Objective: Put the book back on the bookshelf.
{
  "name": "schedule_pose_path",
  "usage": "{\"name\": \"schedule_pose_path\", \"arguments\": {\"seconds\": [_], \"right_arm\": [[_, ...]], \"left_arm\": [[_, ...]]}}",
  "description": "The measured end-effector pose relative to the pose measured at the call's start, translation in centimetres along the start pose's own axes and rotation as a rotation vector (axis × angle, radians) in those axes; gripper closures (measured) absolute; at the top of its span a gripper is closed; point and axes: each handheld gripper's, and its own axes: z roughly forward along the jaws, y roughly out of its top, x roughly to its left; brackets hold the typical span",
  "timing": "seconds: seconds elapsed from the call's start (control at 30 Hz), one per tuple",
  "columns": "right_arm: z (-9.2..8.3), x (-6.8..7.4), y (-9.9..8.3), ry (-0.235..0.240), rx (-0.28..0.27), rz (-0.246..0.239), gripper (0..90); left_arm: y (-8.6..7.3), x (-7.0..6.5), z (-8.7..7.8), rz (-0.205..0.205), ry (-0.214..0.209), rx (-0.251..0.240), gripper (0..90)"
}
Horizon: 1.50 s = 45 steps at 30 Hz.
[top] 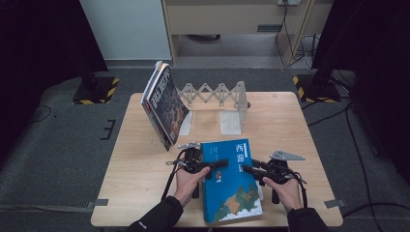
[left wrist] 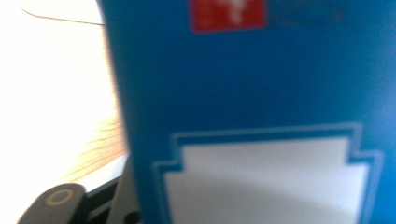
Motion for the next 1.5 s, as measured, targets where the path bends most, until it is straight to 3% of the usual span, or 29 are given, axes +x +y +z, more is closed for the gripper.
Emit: {"name": "schedule_pose_path", "arguments": {"seconds": [0.43,0.67,0.87,1.0,1.17,1.3,1.43,1.5], "right_arm": [[-0.4,0.1,0.2,0.083,-0.051,0.027,36.3],[-1.4,-0.5,0.6,0.102,-0.116,0.064,35.2],[-1.9,-0.9,0.8,0.097,-0.148,0.089,33.6],[-2.2,-1.3,0.7,0.056,-0.145,0.083,35.1],[-2.5,-1.8,0.6,-0.028,-0.123,0.050,32.4],[-2.5,-2.4,0.3,-0.108,-0.068,0.019,31.4],[-2.6,-2.9,0.2,-0.190,0.001,-0.045,30.6],[-2.6,-3.3,0.1,-0.217,0.018,-0.054,30.0]], "left_arm": [[1.5,-2.2,-1.7,0.082,-0.010,0.032,60.7],[2.7,-3.6,-3.1,0.137,-0.016,0.042,60.5],[3.7,-4.5,-4.4,0.167,-0.015,0.020,60.5],[4.2,-4.9,-5.4,0.180,-0.019,-0.004,60.4],[5.1,-5.7,-6.9,0.229,0.012,-0.044,60.3],[5.9,-5.8,-8.6,0.253,0.060,-0.089,60.1],[6.6,-5.4,-10.2,0.253,0.096,-0.133,60.1],[6.9,-5.3,-10.8,0.257,0.117,-0.152,60.2]]}}
